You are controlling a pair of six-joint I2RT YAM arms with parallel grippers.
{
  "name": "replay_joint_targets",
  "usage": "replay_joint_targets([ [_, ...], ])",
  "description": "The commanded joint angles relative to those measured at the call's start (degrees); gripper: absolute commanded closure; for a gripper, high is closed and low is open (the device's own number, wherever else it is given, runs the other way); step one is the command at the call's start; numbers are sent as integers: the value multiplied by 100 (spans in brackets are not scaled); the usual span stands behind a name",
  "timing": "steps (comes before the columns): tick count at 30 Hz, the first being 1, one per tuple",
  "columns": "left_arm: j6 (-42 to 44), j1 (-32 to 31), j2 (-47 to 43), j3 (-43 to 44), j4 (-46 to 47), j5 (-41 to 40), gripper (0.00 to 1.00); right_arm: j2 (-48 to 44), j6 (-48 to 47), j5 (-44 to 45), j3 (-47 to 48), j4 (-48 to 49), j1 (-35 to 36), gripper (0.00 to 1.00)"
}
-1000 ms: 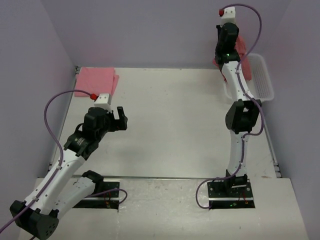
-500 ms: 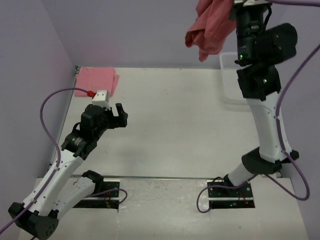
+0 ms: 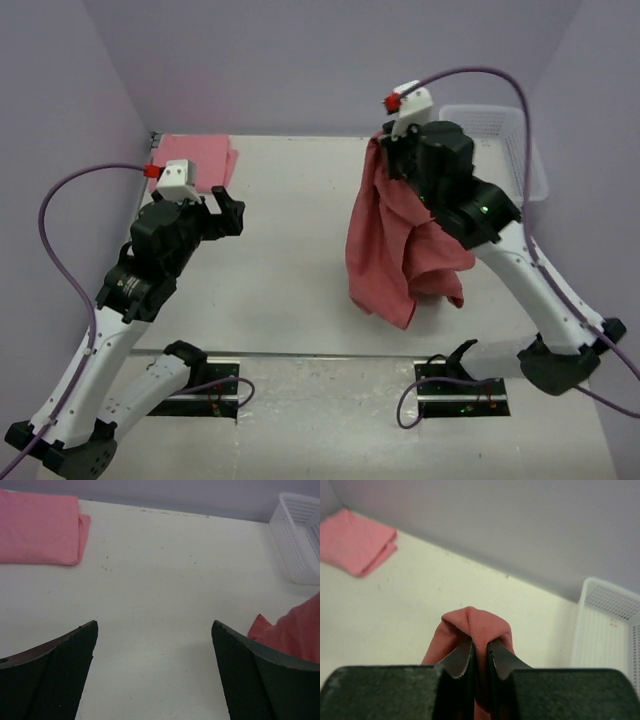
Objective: Fold and stack the t-shirts
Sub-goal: Move the tshirt to the center of the board, then flatten out the tshirt
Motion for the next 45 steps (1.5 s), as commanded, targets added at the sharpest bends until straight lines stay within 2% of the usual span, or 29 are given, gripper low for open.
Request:
replay_joint_targets([
  [1, 165, -7, 262, 219, -50, -54, 6, 949, 313, -611, 151, -365, -88, 89],
  [2, 139, -7, 332, 211, -24, -28, 6, 1204, 295, -594, 370, -426, -88, 80],
  [3, 104, -7, 359, 193, 37, -19, 6, 1606, 312, -567, 764, -426, -97, 54],
  [4, 95, -7, 376, 176, 64, 25, 6, 1741, 312, -471, 855, -305, -105, 35],
  [5, 86, -7, 402, 158, 108, 51, 6, 1890, 252, -471, 1195, -216, -149, 4],
  [6, 69, -7, 403, 106, 135, 52, 6, 2222, 164, -418, 1425, -268, -141, 1],
  [9, 86, -7, 446, 0, 144, 130, 7, 2515, -30, 195, 1961, -504, -149, 1],
  [11, 156, -7, 525, -53, 152, 595, 13, 2446, 406, 905, 1790, -873, -167, 1],
  [13, 279, -7, 683, -211, 222, 1391, 17, 1774, 793, 1172, 1105, -892, -167, 1],
  [16, 429, -68, 1235, -510, 468, 2578, 17, 710, 1873, 1349, -833, -884, -342, 1],
  [18, 412, -322, 1596, -624, 661, 2758, 22, 259, 2314, 920, -1488, -884, -579, 1],
  [20, 289, -612, 2124, -668, 985, 2645, 22, -225, 2744, 290, -2329, -814, -1036, 7],
  [24, 78, -1595, 3090, -370, 1329, 1883, 20, -490, 2870, -311, -3221, -576, -1318, 7],
  [27, -159, -1940, 3820, 104, 1383, 1476, 25, -298, 2949, -671, -3372, -541, -1397, 7],
  [30, -309, -2081, 4461, 587, 1392, 1274, 23, -130, 3063, -927, -3433, -480, -1433, 12],
  [32, -196, -2213, 4673, 1042, 1322, 906, 20, -95, 3116, -1085, -3547, -339, -1450, 18],
  [33, -134, -2379, 4796, 1237, 1269, 748, 0, -51, 3116, -1086, -3574, -330, -1459, 22],
  [34, -125, -2441, 5067, 1448, 938, 294, 0, -59, 3090, -1051, -3609, -330, -1468, 28],
  [36, -256, -2503, 5253, 1871, 768, -175, 0, -190, 3072, -831, -3679, -339, -1511, 33],
  [40, -195, -2512, 5184, 1819, 1075, -456, 0, -603, 3177, -699, -3907, -321, -1696, 34],
  [41, -108, -2573, 5175, 1880, 945, -876, 0, -691, 3221, -621, -3943, -312, -1714, 32],
  [42, -55, -2939, 5184, 1967, 752, -2542, 9, -762, 3248, -603, -3969, -295, -1723, 29],
  [43, 41, -3169, 5201, 2064, 524, -3246, 8, -867, 3257, -602, -3987, -295, -1723, 25],
  [44, 225, -3363, 5228, 2143, 426, -3531, 0, -894, 3266, -594, -3987, -286, -1723, 22],
  [45, -8, -3330, 5324, 2275, 251, -3578, 0, -929, 3248, -637, -3978, -286, -1723, 21],
])
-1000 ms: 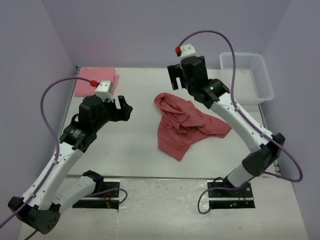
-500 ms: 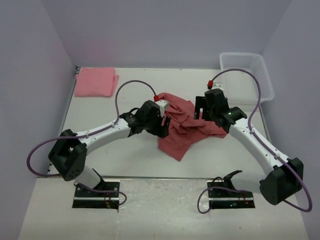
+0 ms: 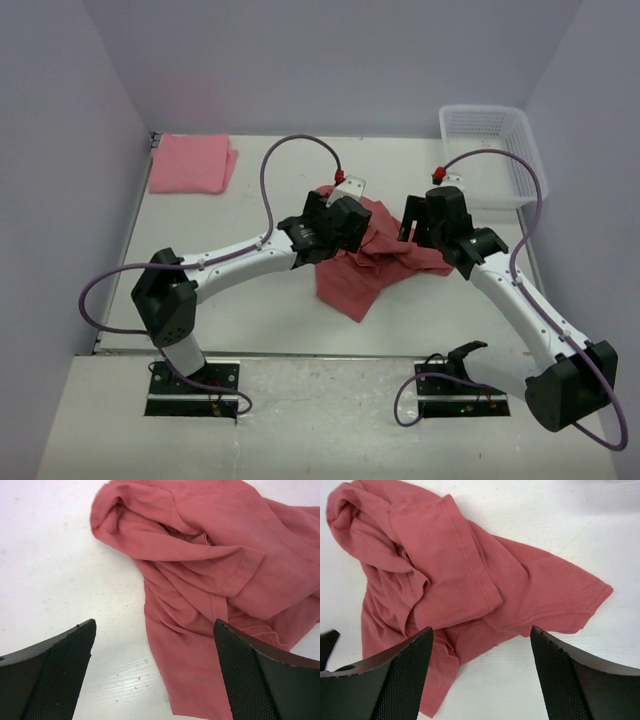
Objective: Fold and stack the t-shirts
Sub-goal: Flatten out the tshirt
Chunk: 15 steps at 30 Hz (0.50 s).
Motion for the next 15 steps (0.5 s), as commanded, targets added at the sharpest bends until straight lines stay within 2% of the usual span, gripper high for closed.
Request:
replay_joint_targets([
  [1, -421, -260, 116, 740, -746, -1472, 0, -263, 99, 128, 30, 195, -7, 21],
  [2, -330, -145, 204, 856, -785, -983, 0, -263, 107, 154, 39, 204, -7, 20],
  [3, -269, -22, 326, 936, -794, 180, 0, -272, 98, 189, 56, 195, 2, 20],
  [4, -251, 84, 354, 945, -733, 618, 0, -289, 98, 189, 74, 195, 2, 20],
  [5, -190, 172, 345, 850, -576, 926, 6, -307, 98, 198, 74, 195, -7, 21],
  [7, -119, 120, 284, 639, -120, 1053, 7, -342, 107, 259, 48, 186, 2, 20],
  [8, -49, 85, 283, 612, 13, 1079, 14, -368, 107, 277, 48, 169, -7, 20],
  [9, 4, 85, 414, 655, 93, 1157, 16, -377, 107, 312, 30, 160, -7, 19],
  [13, 144, 94, 1100, 1550, -389, 1026, 13, -369, 238, 837, 65, -68, -51, 19],
  [15, 198, 94, 1284, 1630, -258, 1122, 16, -360, 317, 988, 100, -191, -190, 19],
])
